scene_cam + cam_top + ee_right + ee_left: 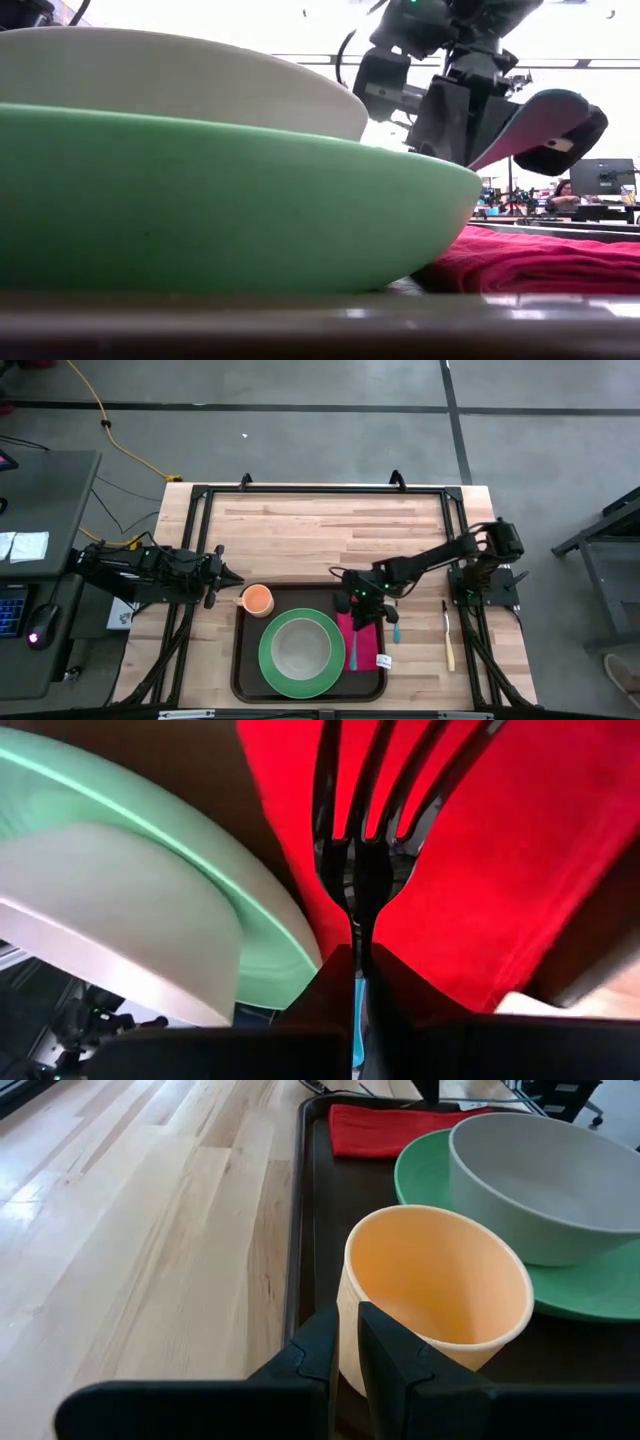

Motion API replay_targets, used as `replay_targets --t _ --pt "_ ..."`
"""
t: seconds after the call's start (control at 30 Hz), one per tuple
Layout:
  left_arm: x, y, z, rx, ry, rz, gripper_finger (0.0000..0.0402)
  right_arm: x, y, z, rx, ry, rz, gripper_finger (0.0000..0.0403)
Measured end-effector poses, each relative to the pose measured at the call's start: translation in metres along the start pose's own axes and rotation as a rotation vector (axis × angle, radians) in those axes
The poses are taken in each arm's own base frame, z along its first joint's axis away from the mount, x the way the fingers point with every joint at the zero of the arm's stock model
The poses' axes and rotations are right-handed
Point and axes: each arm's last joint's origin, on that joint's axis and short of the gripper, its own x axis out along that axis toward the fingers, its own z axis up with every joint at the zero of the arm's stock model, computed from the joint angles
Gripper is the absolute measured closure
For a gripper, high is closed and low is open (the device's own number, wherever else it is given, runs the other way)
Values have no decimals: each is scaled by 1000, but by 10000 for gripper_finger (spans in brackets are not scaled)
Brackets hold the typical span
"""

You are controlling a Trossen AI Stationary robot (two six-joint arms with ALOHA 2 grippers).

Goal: Set up tray
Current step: Put the blue fork on top of the red table napkin

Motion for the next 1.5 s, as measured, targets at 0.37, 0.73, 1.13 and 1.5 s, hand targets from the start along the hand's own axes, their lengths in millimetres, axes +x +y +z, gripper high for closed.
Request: replay_targets --t 0.37,0.73,1.13,1.5 --pt "0 0 0 0 -1 2 328 4 0 10 -27 16 -22 403" --pt "0 0 0 0 -1 2 328 2 -3 14 -24 -4 -47 403" --pt "0 0 0 0 -1 1 328 9 -6 21 -30 -14 -74 403" --pt "0 0 0 0 -1 2 328 14 -7 24 -32 -5 -83 403"
